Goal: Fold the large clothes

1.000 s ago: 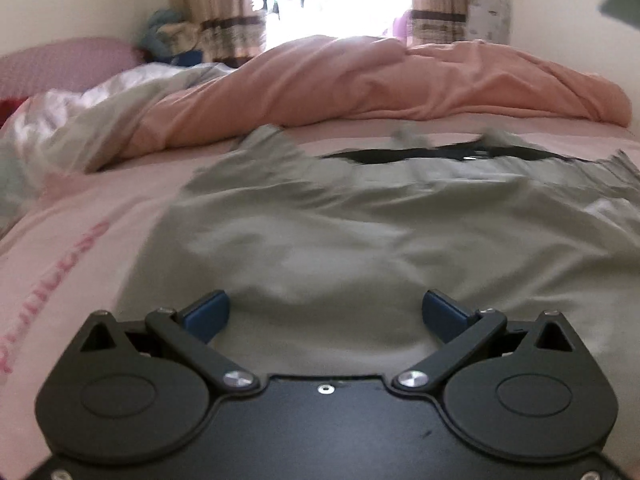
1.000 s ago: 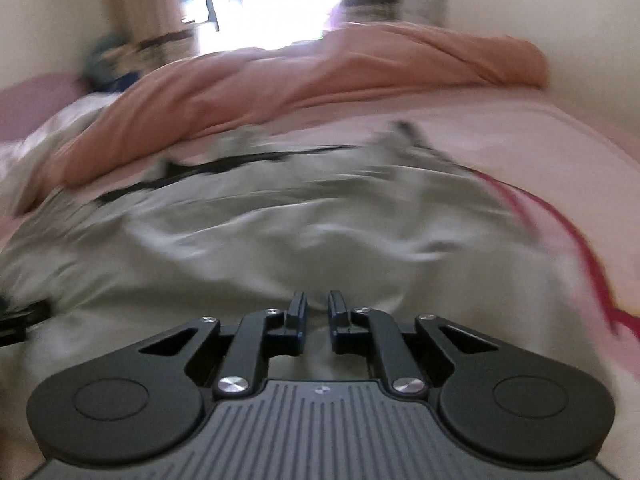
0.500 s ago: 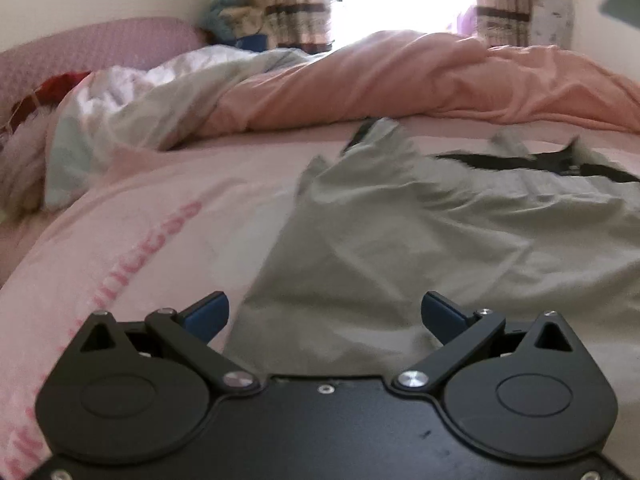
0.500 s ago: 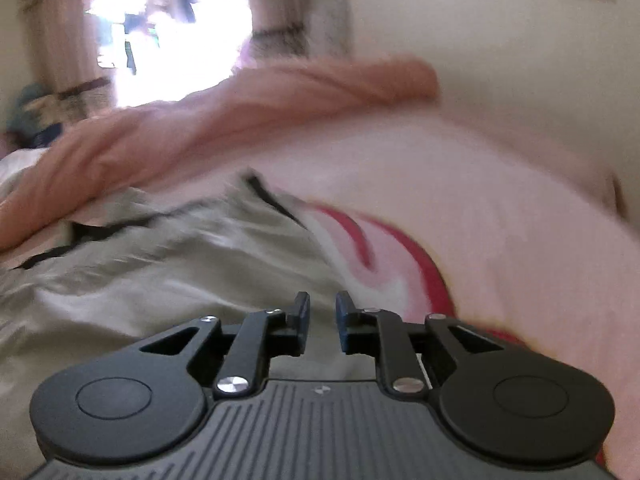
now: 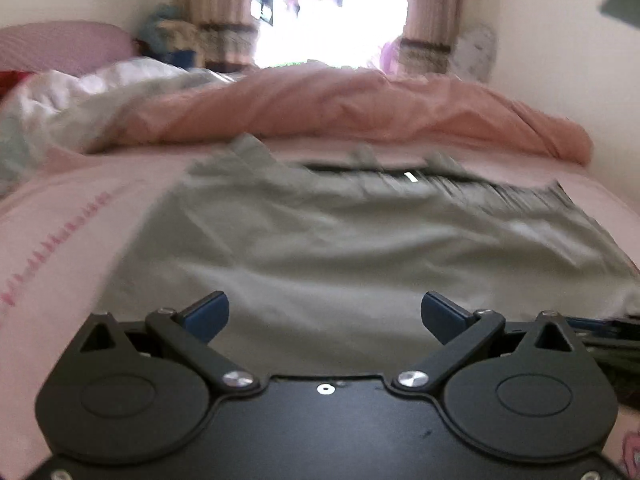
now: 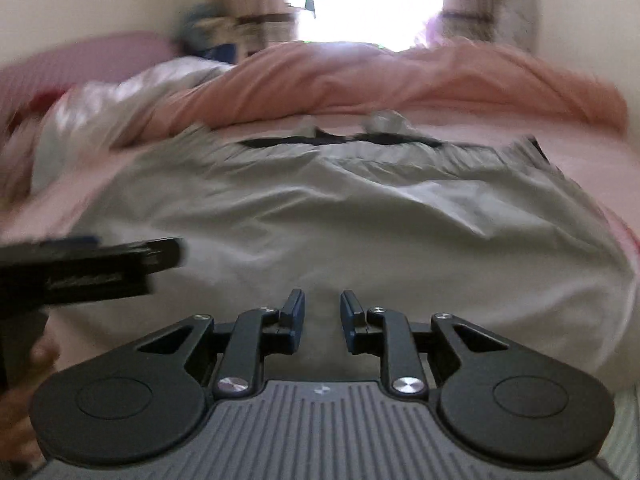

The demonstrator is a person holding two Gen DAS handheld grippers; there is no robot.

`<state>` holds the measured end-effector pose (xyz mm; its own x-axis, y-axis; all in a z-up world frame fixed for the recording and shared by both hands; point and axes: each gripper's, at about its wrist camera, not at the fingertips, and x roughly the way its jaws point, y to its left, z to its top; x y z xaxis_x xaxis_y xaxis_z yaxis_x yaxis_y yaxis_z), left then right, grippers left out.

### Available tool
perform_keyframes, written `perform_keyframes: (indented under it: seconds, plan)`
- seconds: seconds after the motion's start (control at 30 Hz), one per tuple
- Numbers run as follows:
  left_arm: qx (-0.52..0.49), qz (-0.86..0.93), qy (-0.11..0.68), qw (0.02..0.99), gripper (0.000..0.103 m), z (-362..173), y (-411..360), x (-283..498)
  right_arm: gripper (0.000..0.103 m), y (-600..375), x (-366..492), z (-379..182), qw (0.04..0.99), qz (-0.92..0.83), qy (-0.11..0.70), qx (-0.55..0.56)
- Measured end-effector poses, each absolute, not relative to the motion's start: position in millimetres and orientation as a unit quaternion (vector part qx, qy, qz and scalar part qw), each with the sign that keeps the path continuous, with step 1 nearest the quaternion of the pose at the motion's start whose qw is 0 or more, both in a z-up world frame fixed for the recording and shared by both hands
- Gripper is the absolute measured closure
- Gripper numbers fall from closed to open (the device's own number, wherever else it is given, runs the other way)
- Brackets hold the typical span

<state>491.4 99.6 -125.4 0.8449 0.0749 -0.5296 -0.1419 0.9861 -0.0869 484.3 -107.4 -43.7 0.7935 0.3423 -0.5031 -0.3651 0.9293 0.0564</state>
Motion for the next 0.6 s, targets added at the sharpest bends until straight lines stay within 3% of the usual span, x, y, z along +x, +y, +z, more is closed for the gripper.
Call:
perform_keyframes:
  seconds: [0.1, 0.23, 0.33, 0.4, 0.6]
  plan:
    - [-0.062, 0.045, 0.286, 0.955, 0.000, -132, 94, 497, 0.068, -125, 484, -43, 0.945, 0.182, 0.272, 0.008]
    - [-0.060, 0.060, 0.313, 0.946, 0.000, -150, 103, 510, 0.068, -164, 488, -50, 0.947, 0.127, 0.292, 0.039]
    - [-0.061, 0.066, 0.308, 0.947, 0.000, -151, 110, 510, 0.077, -195, 489, -58, 0.951, 0.109, 0.289, 0.025]
    - [-0.043, 0.070, 0.305, 0.949, 0.000, -151, 111, 509, 0.094, -219, 489, -60, 0.951, 0.103, 0.290, 0.031]
    - [-0.050, 0.112, 0.304, 0.945, 0.000, -152, 133, 505, 0.099, -288, 496, -64, 0.955, 0.045, 0.286, 0.069]
